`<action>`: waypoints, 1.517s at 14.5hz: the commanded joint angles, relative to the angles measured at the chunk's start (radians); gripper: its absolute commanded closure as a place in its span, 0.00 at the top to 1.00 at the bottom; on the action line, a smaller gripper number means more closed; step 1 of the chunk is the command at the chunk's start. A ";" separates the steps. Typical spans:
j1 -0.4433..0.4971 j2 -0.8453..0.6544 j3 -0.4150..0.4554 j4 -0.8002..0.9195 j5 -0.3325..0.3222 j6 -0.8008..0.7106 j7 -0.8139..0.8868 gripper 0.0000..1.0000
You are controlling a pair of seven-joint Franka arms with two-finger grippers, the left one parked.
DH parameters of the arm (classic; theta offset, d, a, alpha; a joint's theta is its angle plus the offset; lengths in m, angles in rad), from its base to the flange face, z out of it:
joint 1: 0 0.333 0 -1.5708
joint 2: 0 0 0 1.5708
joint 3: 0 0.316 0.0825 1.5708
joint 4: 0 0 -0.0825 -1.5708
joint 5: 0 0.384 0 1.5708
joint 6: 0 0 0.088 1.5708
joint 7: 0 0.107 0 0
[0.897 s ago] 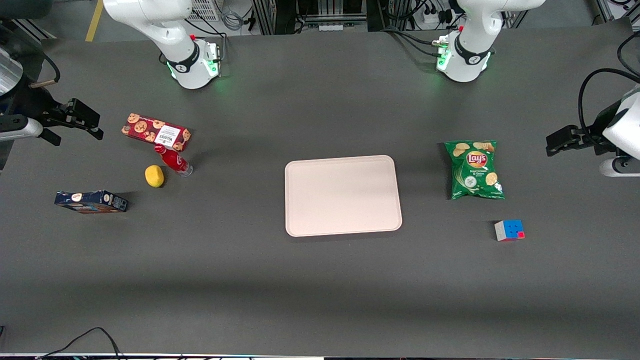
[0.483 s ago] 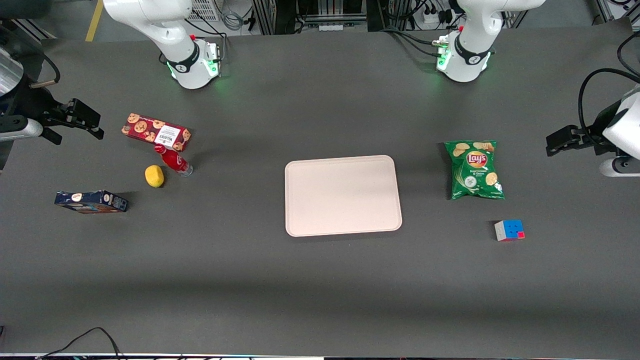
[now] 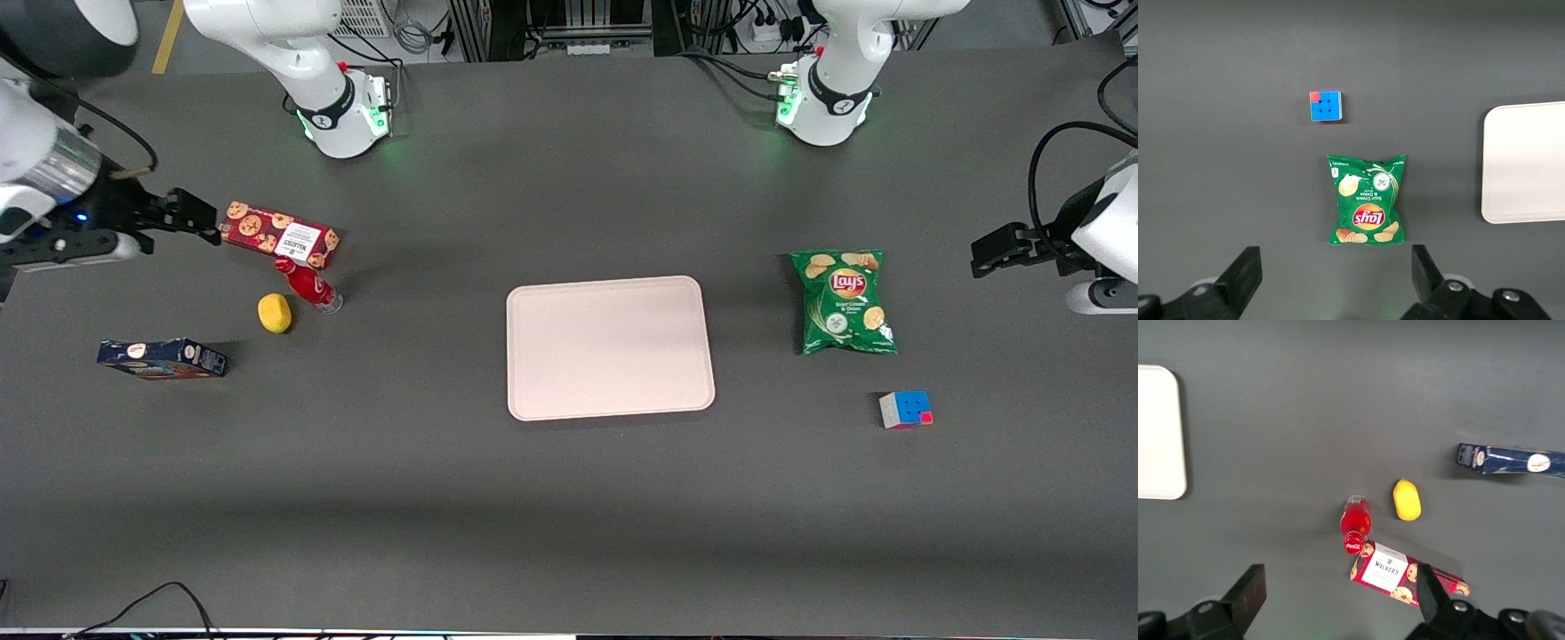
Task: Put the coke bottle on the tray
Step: 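Move the right gripper toward the red Coca-Cola bottle, then lower the right gripper around the bottle cap and close it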
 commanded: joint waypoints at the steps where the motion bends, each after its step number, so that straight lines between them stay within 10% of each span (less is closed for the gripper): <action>1: 0.006 -0.177 0.000 -0.341 0.013 0.218 0.005 1.00; 8: 0.005 -0.174 0.000 -0.652 0.009 0.578 -0.046 1.00; 22: -0.006 -0.028 0.000 -0.701 0.006 0.745 -0.106 0.99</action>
